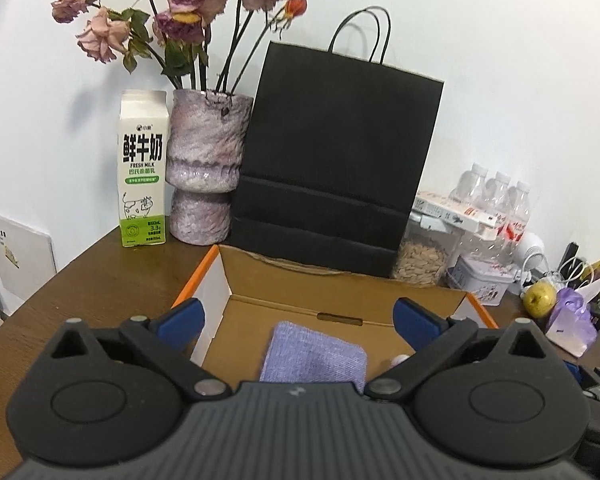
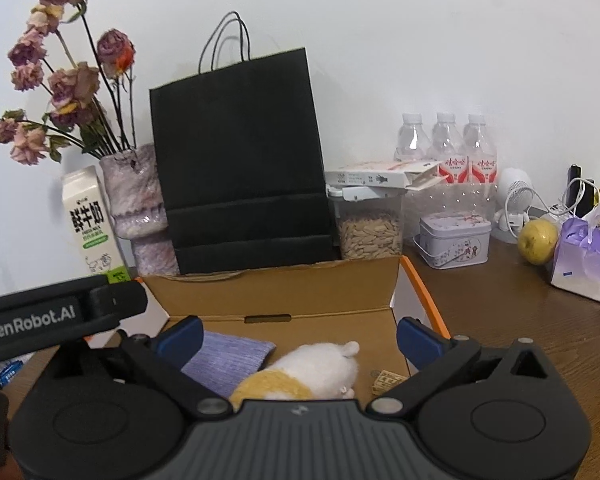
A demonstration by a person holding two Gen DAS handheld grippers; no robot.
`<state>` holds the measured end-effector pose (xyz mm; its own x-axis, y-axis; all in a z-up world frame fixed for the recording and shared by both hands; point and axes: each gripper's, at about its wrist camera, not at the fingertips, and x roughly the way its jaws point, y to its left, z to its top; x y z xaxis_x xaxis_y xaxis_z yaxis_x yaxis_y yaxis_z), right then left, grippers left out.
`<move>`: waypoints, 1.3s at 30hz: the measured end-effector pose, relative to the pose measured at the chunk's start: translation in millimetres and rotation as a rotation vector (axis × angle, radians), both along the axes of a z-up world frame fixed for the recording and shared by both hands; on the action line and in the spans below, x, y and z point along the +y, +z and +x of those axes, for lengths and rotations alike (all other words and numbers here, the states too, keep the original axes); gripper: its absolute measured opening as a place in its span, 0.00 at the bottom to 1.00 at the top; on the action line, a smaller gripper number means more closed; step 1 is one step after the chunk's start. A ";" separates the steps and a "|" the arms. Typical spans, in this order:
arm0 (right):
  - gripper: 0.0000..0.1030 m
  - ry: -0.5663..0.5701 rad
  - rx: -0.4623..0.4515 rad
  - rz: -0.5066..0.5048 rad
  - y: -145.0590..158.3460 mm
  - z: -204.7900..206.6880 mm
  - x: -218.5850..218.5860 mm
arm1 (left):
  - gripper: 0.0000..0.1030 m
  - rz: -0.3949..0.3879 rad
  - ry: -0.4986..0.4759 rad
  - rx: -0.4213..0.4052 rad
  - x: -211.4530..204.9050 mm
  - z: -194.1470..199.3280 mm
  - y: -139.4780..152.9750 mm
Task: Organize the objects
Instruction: 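Withdraw both tools from the box back toward the table items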
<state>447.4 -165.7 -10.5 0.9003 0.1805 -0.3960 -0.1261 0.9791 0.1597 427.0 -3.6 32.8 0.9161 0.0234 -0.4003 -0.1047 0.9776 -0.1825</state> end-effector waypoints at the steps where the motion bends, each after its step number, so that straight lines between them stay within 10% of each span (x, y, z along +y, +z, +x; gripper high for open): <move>1: 1.00 0.004 -0.006 0.003 2.7 -2.8 0.2 | 1.00 -0.003 -0.001 -0.007 -0.4 -2.9 2.7; 39: 1.00 0.109 -0.175 -0.064 24.2 -224.0 -37.6 | 1.00 0.004 -0.074 -0.150 14.8 -209.0 49.3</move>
